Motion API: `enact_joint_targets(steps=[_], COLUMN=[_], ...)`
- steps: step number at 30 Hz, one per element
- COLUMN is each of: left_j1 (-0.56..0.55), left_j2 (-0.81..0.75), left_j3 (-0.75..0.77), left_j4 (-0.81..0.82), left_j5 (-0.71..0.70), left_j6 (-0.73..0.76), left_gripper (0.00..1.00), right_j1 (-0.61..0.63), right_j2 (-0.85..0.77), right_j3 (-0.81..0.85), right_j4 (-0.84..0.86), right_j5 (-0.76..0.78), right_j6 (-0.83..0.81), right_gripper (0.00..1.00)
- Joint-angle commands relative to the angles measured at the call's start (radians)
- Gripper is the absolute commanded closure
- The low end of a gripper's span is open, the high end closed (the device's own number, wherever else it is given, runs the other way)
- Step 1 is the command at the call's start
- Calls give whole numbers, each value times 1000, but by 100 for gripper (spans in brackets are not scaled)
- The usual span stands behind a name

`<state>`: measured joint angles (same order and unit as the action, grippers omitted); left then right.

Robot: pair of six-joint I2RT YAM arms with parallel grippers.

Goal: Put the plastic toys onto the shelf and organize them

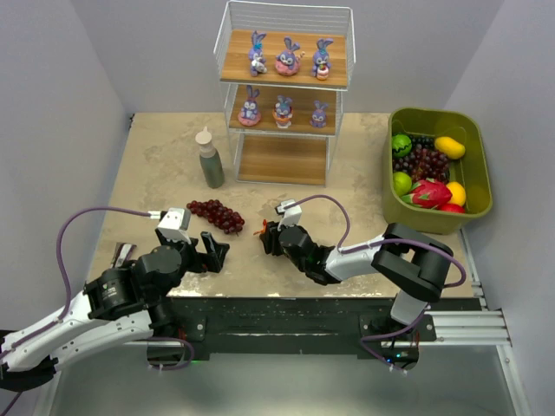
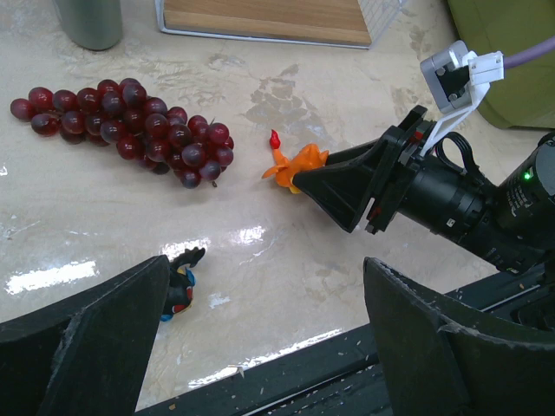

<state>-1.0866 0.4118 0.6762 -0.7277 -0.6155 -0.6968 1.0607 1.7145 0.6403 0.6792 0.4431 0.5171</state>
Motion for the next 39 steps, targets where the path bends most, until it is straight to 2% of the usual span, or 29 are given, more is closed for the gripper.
enact_joint_targets(steps=[1, 8, 11, 25, 39], left_j1=[1, 1, 1, 1, 1], left_j2=[-8, -8, -10, -5, 12], left_j3=[17, 17, 17, 16, 16], left_j4=[10, 10, 10, 16, 16], left_j5=[-32, -30, -29, -24, -29], left_j6=[-18, -18, -17, -9, -7], left_gripper=[3, 3, 3, 3, 2], right_j1=[7, -1, -27, -271, -396], right_j2=[-62, -89, -84, -23, 160], right_j3=[64, 153, 193, 285, 417], right_j4=[-58, -171, -204, -187, -165], right_j5=[109, 236, 244, 105, 16], right_j6=[4, -41, -55, -78, -77], right_gripper=[78, 77, 77, 76, 77])
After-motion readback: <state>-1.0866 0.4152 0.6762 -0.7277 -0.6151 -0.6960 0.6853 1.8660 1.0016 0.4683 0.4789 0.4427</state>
